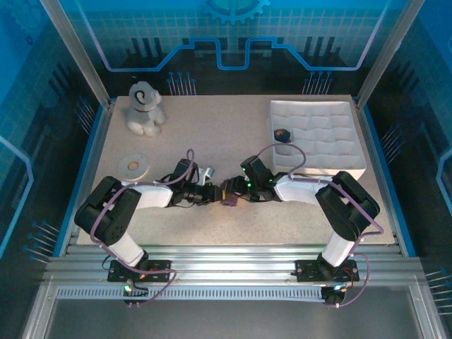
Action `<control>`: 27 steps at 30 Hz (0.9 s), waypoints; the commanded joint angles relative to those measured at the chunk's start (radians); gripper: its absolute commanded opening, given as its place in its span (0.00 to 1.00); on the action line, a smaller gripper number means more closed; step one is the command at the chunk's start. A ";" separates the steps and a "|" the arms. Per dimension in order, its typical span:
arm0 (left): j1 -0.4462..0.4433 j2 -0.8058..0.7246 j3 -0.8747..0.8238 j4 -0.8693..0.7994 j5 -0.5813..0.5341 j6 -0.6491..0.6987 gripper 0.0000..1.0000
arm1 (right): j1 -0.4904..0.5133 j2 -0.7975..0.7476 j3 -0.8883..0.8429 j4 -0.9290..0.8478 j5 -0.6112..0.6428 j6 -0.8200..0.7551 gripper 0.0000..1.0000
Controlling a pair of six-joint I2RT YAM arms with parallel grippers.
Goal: Roll the socks
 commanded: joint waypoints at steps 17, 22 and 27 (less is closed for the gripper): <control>-0.026 0.055 0.019 -0.052 -0.035 0.023 0.19 | 0.037 0.139 0.065 -0.100 -0.075 0.010 0.37; -0.026 0.045 0.015 -0.067 -0.036 0.032 0.18 | 0.037 0.162 0.076 -0.072 -0.110 0.005 0.23; -0.026 0.011 0.009 -0.095 -0.032 0.048 0.17 | 0.027 0.159 0.046 0.032 -0.156 0.005 0.09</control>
